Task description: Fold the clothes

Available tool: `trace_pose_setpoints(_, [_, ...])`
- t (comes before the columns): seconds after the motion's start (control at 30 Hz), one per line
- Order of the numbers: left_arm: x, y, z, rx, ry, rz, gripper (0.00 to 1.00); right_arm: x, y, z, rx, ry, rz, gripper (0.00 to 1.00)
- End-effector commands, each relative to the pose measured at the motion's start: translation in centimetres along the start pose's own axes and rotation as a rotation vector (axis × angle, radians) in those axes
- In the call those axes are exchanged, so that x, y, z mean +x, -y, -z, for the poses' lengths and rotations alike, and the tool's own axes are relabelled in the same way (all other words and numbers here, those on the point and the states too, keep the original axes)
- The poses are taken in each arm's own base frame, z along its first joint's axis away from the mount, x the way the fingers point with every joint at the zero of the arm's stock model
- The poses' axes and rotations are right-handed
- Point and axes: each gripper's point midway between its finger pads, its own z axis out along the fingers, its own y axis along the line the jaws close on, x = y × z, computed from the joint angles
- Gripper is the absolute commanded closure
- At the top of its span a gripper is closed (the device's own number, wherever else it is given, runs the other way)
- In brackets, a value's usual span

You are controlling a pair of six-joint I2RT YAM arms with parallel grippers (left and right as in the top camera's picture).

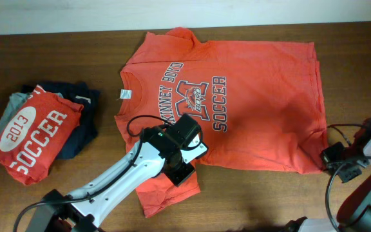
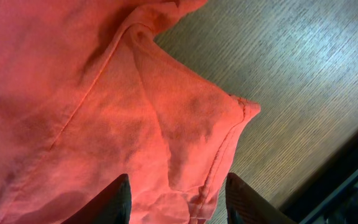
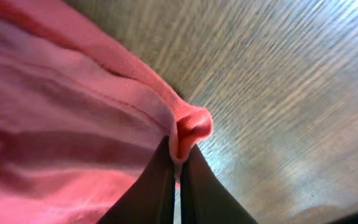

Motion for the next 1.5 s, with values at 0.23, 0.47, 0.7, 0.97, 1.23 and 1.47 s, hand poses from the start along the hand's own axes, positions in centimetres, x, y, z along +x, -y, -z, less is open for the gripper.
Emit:
trace_pose_setpoints(0.23, [1.5,3.6,-3.1,0.115,-0.149,-0.127,0.49,-0.8,-1.1,2.3,-0.051,0.056,0.009,0.96])
trace_pose_setpoints(0.47, [1.2,3.0,-4.5,0.058,-0.174,-0.003,0.46,-0.7,-1.1,2.3,-0.053,0.052,0.009,0.96])
trace_pose_setpoints(0.7, [2.6,4.4,-6.5,0.161,-0.273,0.024,0.65,-0.7,-1.5,2.3,-0.072,0.049,0.01,0.96])
trace_pose_setpoints(0.97, [3.6,4.8,-7.4,0.208,-0.323,-0.066,0.82,-0.9,-1.6,2.4,-0.078,0.06,0.012,0.96])
trace_pose_setpoints(1.23, [2.3,2.3,-7.9,0.063,-0.285,-0.102,0.84,-1.0,-1.6,2.4,-0.079,0.061,0.012,0.96])
trace_pose_setpoints(1.47, [0.4,2.3,-7.2,0.029,-0.243,-0.045,0.7,-1.0,-1.6,2.4,-0.079,0.061,0.012,0.96])
